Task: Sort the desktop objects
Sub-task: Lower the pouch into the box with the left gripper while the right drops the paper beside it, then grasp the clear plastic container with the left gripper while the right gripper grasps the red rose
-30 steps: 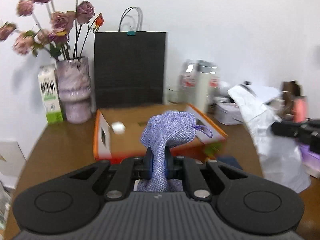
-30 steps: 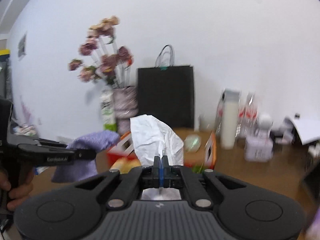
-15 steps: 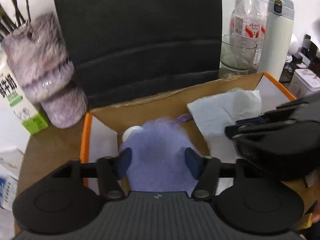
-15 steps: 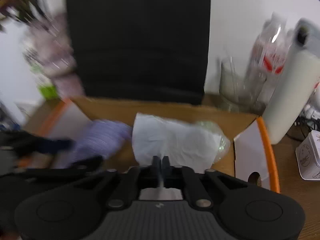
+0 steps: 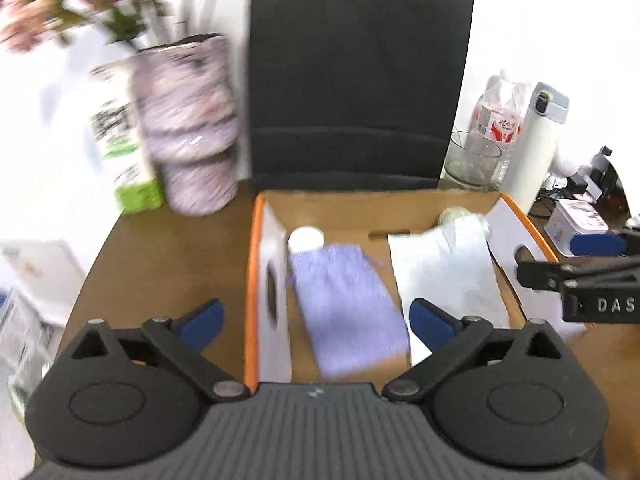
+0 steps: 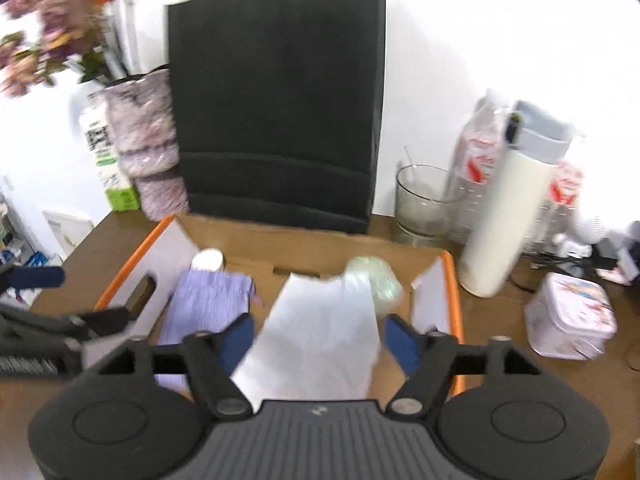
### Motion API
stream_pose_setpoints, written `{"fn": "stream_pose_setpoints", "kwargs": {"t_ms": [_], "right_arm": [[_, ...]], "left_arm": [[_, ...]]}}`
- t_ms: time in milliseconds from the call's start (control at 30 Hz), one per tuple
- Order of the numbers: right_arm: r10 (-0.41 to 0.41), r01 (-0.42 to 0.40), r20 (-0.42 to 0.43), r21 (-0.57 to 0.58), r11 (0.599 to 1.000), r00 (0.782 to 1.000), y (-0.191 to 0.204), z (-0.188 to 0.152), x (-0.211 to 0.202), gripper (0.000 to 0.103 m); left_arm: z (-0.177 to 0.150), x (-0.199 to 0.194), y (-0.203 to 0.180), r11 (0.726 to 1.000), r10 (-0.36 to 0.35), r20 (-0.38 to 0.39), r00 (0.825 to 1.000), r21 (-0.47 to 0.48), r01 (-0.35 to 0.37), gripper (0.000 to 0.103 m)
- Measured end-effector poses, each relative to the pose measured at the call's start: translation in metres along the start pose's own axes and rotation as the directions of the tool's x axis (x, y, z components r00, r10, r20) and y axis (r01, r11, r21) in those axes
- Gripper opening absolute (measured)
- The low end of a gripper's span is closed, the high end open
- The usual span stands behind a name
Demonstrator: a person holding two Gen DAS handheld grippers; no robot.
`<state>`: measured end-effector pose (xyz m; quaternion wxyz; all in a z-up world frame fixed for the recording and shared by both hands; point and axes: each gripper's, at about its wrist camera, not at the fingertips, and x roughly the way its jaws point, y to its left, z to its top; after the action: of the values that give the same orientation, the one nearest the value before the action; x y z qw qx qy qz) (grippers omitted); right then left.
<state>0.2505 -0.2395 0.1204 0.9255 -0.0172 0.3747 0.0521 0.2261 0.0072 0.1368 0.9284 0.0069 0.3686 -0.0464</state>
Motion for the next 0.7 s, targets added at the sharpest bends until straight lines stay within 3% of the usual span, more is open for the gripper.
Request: {"fn": "stream_pose_setpoints", "kwargs": {"t_ms": [167, 233, 333, 533, 700], "right_arm": [[0.016, -0.015, 0.029, -0.034, 0.999, 0.999, 0.012, -0.066, -0.062, 0.08], [0.038, -0.035, 0.059, -0.051, 0.998, 0.998, 0.018, -0.103, -0.09, 0.089], [0.042, -0.034, 0.121, -0.07, 0.997, 0.992, 0.029, -0.163, -0.131, 0.091], [0.044, -0.034, 0.214, -0.053, 0.998, 0.976, 0.049, -0.256, -0.178, 0.091], [0.055, -0.03, 0.252, -0.101, 0.994, 0.966, 0.065, -0.305, -0.187, 0.091]], "left_arm": [[-0.086, -0.073, -0.002, 0.996, -0.07, 0.07, 0.995, -0.055, 0.074, 0.103], [-0.126, -0.097, -0.008, 0.994, -0.095, 0.1, 0.99, -0.053, 0.1, 0.103], [-0.178, -0.122, -0.014, 0.993, -0.104, 0.135, 0.985, -0.05, 0.111, 0.103], [-0.253, -0.136, -0.019, 0.994, -0.096, 0.146, 0.985, -0.038, 0.103, 0.103], [-0.279, -0.128, -0.025, 0.999, -0.046, 0.098, 0.994, -0.005, 0.047, 0.103]]}}
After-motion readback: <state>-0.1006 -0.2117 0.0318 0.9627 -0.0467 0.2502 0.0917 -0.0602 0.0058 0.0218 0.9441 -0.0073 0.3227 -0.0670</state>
